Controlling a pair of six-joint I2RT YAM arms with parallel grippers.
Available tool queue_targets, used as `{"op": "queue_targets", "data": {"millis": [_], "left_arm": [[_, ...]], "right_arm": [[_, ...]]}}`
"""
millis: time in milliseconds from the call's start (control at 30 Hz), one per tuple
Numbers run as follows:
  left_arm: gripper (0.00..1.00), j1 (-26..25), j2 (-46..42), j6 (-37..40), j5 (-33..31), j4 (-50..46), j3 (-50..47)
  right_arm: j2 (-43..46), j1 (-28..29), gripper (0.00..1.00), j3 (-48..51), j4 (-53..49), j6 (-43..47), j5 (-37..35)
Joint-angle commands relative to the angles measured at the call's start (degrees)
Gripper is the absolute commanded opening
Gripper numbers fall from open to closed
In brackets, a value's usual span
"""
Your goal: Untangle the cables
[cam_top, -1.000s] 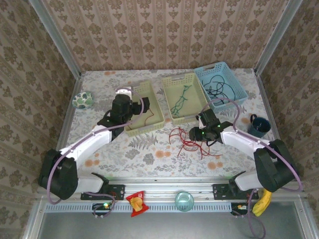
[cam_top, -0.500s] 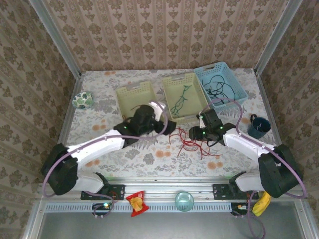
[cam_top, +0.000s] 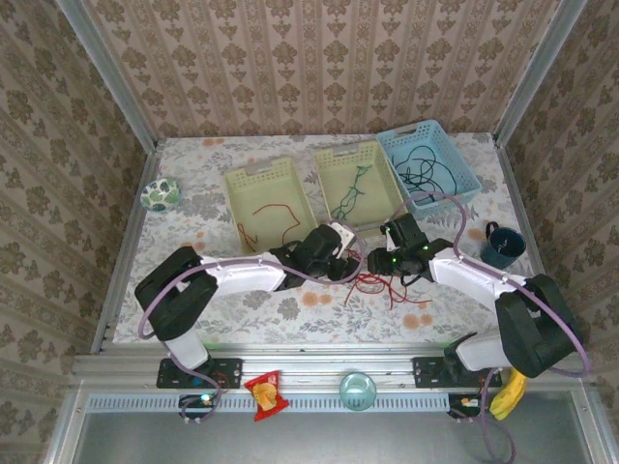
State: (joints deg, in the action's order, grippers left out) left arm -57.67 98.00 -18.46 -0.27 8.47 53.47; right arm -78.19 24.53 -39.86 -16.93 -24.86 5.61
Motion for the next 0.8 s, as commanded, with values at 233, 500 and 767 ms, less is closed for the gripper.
{"op": "queue_targets", "data": {"millis": [233, 500, 767], "left_arm": [[0.39, 0.2, 8.0, -4.3, -3.6, -0.5, 8.4], [0.21, 0.6, 10.5, -4.4, -1.4, -2.6, 10.9], [0.28, 0.9, 11.2, -4.7, -0.2, -3.2, 11.4]], "right_arm": [[0.1, 0.2, 0.42, 0.2, -2.6, 0.9, -2.0], [1.0, 0.2, 0.42, 0.5, -2.9, 1.5, -2.3], [2.1, 0.2, 0.43, 0.7, -2.9, 1.4, -2.8]]}}
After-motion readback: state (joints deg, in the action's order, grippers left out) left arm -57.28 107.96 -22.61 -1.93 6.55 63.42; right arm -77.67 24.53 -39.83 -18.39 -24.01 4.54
